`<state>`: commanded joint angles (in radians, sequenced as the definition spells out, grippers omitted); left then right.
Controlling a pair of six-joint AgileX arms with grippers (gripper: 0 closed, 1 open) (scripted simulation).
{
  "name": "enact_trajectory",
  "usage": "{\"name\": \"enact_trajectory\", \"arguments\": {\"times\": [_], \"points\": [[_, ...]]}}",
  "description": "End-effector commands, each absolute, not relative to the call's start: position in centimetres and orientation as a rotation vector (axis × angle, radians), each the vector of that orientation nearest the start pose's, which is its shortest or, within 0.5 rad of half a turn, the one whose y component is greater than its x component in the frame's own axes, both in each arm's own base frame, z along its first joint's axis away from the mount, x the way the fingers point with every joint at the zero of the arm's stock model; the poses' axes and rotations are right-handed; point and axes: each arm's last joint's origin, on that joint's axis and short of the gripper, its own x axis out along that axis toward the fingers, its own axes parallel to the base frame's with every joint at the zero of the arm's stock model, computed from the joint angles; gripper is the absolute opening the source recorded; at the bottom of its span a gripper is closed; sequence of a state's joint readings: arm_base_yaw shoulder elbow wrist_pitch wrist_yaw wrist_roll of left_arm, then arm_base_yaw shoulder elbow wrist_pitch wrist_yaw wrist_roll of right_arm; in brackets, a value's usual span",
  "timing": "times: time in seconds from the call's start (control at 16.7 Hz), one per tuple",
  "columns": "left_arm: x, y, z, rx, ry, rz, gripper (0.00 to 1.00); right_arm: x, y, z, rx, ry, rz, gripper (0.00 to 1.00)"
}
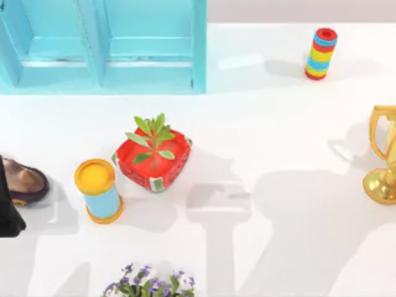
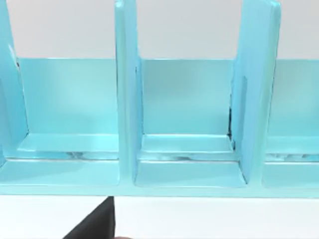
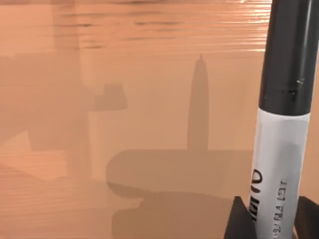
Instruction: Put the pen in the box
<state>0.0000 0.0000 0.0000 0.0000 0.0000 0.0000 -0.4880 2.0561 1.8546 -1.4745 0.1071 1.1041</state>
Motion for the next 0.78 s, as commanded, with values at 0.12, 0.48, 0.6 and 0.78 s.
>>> {"name": "enact_trajectory", "arguments": {"times": [0.12,0.48,0.6,0.78], "points": [[10.6,-0.1,16.0,0.000,0.000,0.000,1.00,34.6,-18.2,24.5,1.112,1.273,-1.341,0.00],[10.6,-0.1,16.0,0.000,0.000,0.000,1.00,36.1,-14.3,23.3,1.062,1.287,-1.324,0.00],[10.6,-0.1,16.0,0.000,0.000,0.000,1.00,36.5,-12.8,22.0,1.048,1.288,-1.315,0.00],[10.6,-0.1,16.0,0.000,0.000,0.000,1.00,36.1,-12.6,19.9,1.061,1.282,-1.315,0.00]]}}
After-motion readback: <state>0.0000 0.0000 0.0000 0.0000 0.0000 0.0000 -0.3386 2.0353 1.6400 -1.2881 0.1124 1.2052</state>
